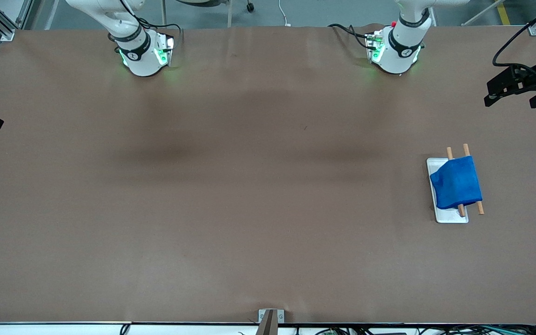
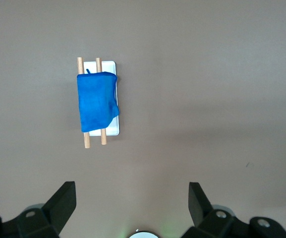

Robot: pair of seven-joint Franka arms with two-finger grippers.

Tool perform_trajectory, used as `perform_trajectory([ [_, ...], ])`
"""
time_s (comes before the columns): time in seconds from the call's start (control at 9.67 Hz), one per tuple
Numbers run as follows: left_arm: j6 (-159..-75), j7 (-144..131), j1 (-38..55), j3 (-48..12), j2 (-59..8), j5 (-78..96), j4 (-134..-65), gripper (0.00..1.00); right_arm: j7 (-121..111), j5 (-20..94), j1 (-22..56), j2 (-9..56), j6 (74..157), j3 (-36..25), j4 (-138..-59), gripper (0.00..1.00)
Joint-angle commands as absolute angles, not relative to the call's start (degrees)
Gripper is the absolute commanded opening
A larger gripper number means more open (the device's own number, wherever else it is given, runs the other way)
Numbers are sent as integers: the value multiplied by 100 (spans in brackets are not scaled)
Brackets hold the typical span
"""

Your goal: Right arm passes towel to left arm to hang

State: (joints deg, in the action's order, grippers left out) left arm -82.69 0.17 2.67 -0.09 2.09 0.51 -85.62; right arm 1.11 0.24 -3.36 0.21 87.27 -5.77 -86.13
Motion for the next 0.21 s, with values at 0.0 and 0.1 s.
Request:
perform_trajectory([
  [0.0,-8244,-26,246,-35,132,-105,-8613,100,229,-88,-308,-114,8745,-562,-8754,100],
  [0.1,-8244,-26,246,-35,132,-105,-8613,100,229,-88,-308,-114,8745,-562,-8754,100],
])
